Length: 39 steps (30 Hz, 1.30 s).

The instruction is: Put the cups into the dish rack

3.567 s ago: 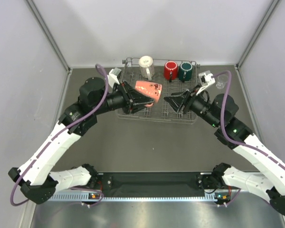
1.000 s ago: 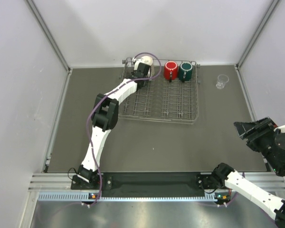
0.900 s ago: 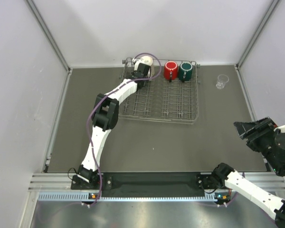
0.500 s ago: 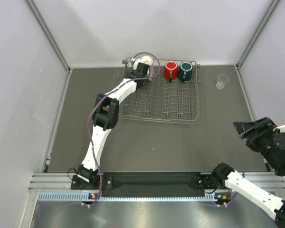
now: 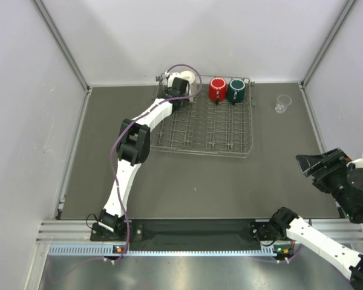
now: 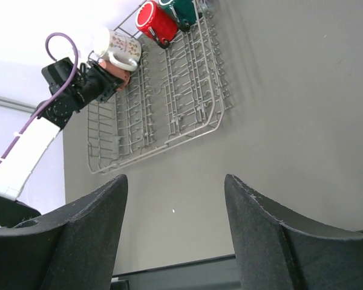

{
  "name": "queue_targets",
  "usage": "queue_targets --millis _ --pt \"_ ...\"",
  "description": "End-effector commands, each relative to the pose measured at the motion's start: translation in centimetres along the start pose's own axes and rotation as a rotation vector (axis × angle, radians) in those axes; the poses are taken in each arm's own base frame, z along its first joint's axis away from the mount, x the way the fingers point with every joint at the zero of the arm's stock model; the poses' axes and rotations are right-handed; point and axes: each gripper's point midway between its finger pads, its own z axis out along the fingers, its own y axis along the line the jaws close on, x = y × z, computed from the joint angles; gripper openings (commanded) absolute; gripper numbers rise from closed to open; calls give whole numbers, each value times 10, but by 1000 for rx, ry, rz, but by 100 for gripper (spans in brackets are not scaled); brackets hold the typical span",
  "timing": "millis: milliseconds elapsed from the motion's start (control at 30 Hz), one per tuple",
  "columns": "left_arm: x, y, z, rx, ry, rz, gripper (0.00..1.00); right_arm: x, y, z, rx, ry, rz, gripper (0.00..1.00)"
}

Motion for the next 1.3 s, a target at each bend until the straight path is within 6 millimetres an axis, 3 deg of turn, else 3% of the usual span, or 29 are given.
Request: queue_targets --millis 0,267,300,400,500,600,667,700,733,767,800,867,1000,1167,1267 --pt "-43 -9 -19 46 -78 -55 42 12 -18 3 74 47 -105 66" --pt "-56 -12 -62 91 -81 -98 41 7 -10 0 41 62 -189 69" --pt "-67 -16 -77 119 -98 -110 41 7 -8 0 32 62 -199 69" --pt "-67 -15 -97 134 -91 -117 41 8 -2 0 1 77 -250 72" --pt "-83 -4 -140 152 -109 -154 41 12 2 0 -17 106 -301 73" --pt "-82 6 -176 164 -72 -193 42 19 6 0 -37 146 -327 73" --pt "-69 -4 -201 261 -8 -208 42 26 5 3 -40 170 -340 73" --pt "-56 -5 -224 320 33 -218 42 32 7 4 -48 193 -345 73" --pt "-44 -20 -245 411 66 -209 42 38 6 8 -42 211 -354 73" --pt "-36 -17 -257 438 86 -208 42 41 6 9 -41 222 -360 73" --pt "-21 -15 -287 481 96 -205 44 48 5 13 -31 244 -375 73" --pt "-1 -22 -326 589 129 -186 47 51 6 19 -24 247 -384 74" --pt "32 12 -397 687 178 -211 49 60 17 36 18 275 -384 74" --pt "51 46 -463 820 147 -268 56 74 36 64 37 286 -356 74" --pt "61 68 -484 811 147 -262 57 68 40 95 147 219 -418 74"
